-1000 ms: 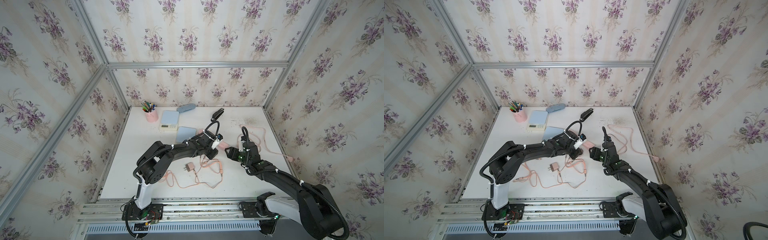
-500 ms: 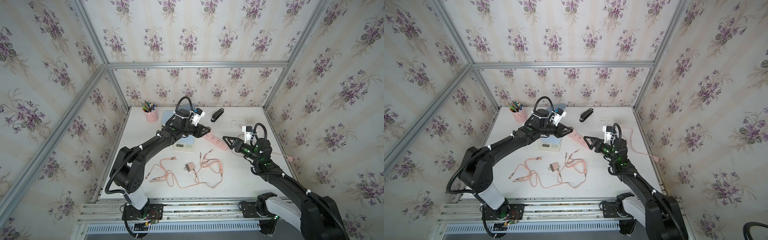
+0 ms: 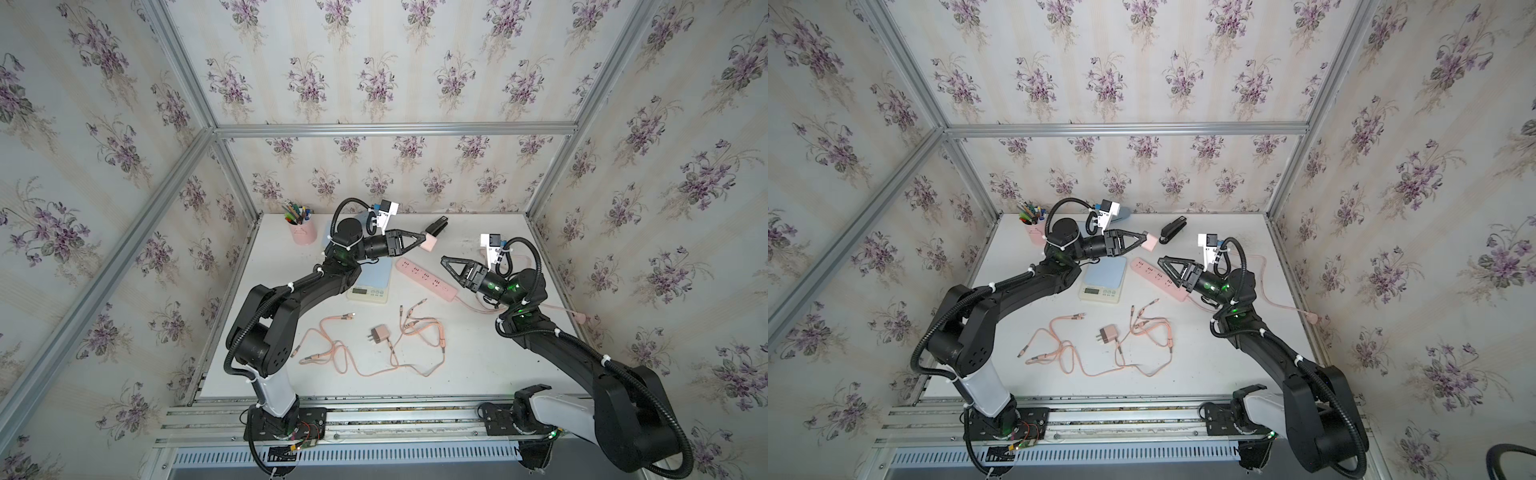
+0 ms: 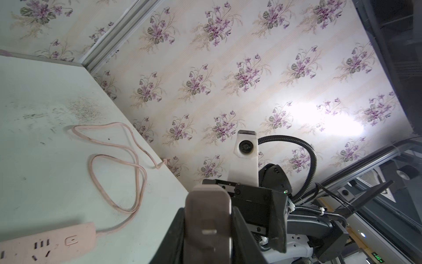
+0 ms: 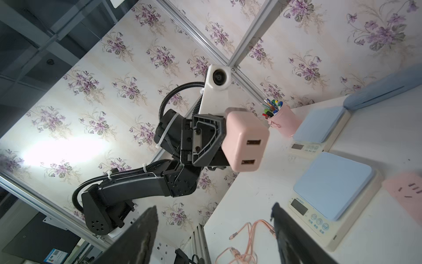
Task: Charge the electronic scale
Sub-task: Pick up the plug from the center of the board.
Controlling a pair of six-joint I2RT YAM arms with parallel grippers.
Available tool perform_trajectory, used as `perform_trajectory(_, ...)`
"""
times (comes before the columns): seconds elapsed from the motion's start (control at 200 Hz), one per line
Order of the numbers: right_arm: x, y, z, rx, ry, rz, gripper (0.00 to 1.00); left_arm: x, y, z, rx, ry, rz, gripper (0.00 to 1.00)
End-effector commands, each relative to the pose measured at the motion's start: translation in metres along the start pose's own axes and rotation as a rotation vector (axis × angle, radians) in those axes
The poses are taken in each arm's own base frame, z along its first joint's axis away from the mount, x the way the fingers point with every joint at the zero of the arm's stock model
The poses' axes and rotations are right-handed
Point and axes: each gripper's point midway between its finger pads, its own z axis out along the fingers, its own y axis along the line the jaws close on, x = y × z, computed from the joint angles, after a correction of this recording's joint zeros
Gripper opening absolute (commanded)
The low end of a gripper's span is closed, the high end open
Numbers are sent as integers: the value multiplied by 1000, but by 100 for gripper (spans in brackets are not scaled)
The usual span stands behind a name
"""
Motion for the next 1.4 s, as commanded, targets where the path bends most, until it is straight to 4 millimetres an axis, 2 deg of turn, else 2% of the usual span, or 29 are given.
perform_trajectory(0.0, -8, 18, 9, -73, -12, -14, 75, -3, -25, 1, 89, -3, 5, 9)
perform_trajectory(0.245, -13, 19, 20, -124, -18, 29, 58, 1, -27, 1, 94, 12, -7, 9)
perform_trajectory(0.555, -23, 11, 28, -100, -42, 37, 54, 5, -33, 0, 107, 30, -17, 8)
perform_trajectory(0.639, -25, 10, 30, -97, -38, 33, 49, 7, -33, 1, 109, 36, -22, 8)
perform_trajectory(0.769, -26, 9, 35, -105, -20, 31, 36, 8, -36, 2, 113, 39, -22, 8)
perform_trajectory(0.869, -25, 9, 37, -113, -3, 29, 21, 8, -39, 3, 118, 41, -17, 8)
perform_trajectory(0.914, -24, 9, 38, -116, 6, 22, 10, 8, -38, 2, 116, 41, -13, 10)
perform_trajectory(0.949, -24, 10, 39, -116, 16, 9, 0, 8, -38, 2, 113, 40, -8, 13)
perform_trajectory(0.969, -23, 11, 40, -115, 25, -3, 0, 8, -39, 1, 111, 38, 2, 18)
perform_trajectory(1.029, -21, 3, 43, -58, 73, -35, 0, 10, -38, -1, 94, 37, 42, 45)
perform_trajectory(1.109, -22, -25, 46, 150, 156, -122, 0, 11, -33, -8, 25, 51, 116, 76)
perform_trajectory(1.119, -23, -29, 46, 183, 168, -142, 0, 11, -31, -10, 10, 54, 118, 83)
perform_trajectory(1.129, -23, -32, 45, 210, 180, -156, 0, 11, -31, -11, -2, 54, 135, 94)
perform_trajectory(1.139, -24, -36, 45, 241, 194, -174, 0, 12, -28, -13, -19, 58, 136, 98)
perform_trajectory(1.259, -34, -75, 31, 534, 353, -329, 0, 9, 3, -41, -276, 73, 225, 100)
perform_trajectory(1.399, -35, -111, 20, 718, 523, -385, 0, 8, 35, -68, -557, 124, 414, 100)
